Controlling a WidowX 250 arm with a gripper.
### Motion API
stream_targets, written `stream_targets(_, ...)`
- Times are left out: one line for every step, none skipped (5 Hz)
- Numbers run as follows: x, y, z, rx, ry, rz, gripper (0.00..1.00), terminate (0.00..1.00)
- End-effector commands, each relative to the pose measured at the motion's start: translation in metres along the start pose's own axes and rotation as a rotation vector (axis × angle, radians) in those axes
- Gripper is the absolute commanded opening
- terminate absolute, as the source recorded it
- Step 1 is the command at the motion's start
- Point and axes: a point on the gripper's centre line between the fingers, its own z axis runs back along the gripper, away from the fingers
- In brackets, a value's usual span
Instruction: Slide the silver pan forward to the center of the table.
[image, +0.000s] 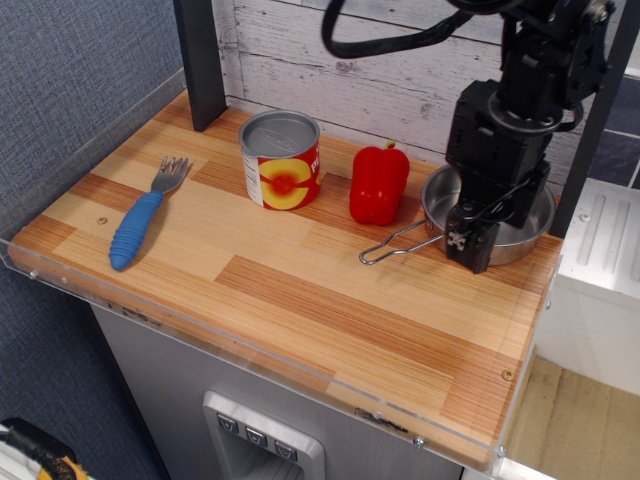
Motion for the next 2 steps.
stream_targets(0.0128, -0.0151, 0.0007, -0.029, 0.002, 0.029, 1.0, 0.0)
stream_targets(0.0201, -0.0179, -0.0093, -0.021, 0.023, 0.054, 1.0, 0.0)
